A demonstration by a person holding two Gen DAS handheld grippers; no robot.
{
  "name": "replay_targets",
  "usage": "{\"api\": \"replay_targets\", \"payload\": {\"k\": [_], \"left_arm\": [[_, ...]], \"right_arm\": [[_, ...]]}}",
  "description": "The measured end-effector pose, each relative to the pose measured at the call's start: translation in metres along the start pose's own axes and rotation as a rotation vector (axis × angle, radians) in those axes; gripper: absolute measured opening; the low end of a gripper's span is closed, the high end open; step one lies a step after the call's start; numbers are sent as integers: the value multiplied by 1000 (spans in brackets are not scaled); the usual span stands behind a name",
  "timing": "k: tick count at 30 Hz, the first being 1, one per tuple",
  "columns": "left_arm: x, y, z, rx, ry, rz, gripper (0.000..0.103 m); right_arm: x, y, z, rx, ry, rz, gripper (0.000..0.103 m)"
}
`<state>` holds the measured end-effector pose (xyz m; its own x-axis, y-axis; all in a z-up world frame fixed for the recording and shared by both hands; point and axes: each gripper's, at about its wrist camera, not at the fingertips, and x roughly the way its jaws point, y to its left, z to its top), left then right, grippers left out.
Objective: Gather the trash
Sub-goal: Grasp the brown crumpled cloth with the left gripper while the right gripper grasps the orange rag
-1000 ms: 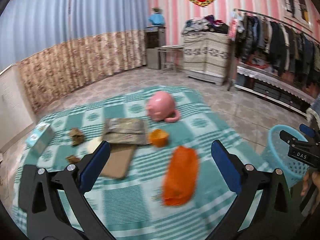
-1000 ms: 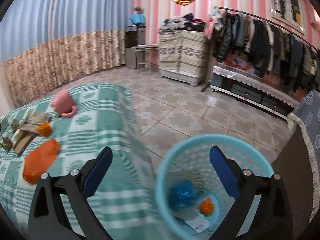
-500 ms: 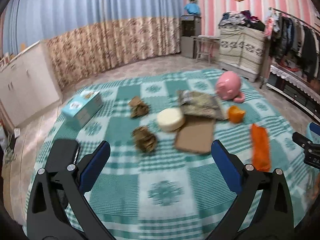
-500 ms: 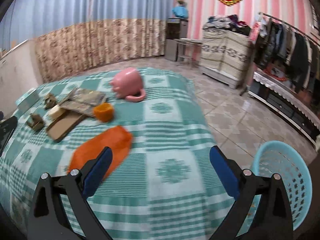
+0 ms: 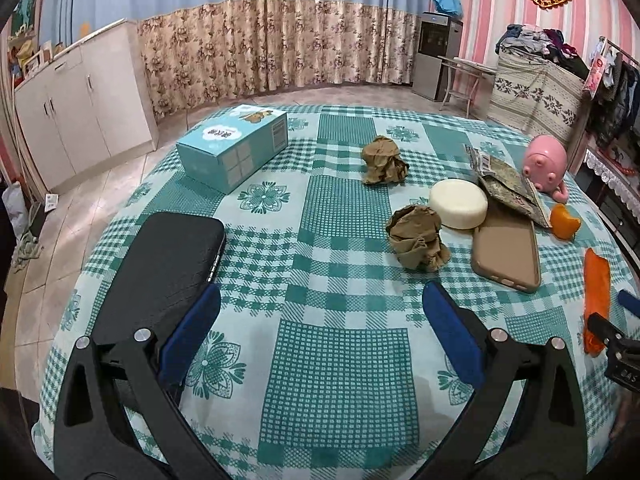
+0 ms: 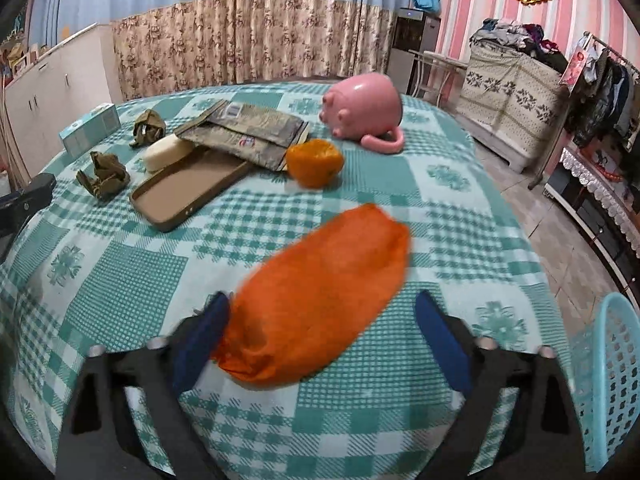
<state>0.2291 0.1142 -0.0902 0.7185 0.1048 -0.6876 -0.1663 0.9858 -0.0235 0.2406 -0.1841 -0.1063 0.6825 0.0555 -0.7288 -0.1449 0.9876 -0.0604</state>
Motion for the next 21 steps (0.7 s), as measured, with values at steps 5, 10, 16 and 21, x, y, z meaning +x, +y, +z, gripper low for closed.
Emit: {"api": "replay_targets", "payload": {"k": [5, 10, 16, 21], "left_arm": [[10, -2, 4, -44, 24, -41, 97], [15, -23, 10, -28, 14, -57, 97], [36, -48, 22, 37, 18, -25, 95], [58, -58, 28, 66, 89, -52, 52]], "right_arm": [[1, -1, -2, 2, 8, 74, 30], [-6, -10, -6, 3, -4, 81, 9], [-18, -38, -4, 66, -35, 71, 7], [-25, -55, -2, 92, -49, 60, 7]]}}
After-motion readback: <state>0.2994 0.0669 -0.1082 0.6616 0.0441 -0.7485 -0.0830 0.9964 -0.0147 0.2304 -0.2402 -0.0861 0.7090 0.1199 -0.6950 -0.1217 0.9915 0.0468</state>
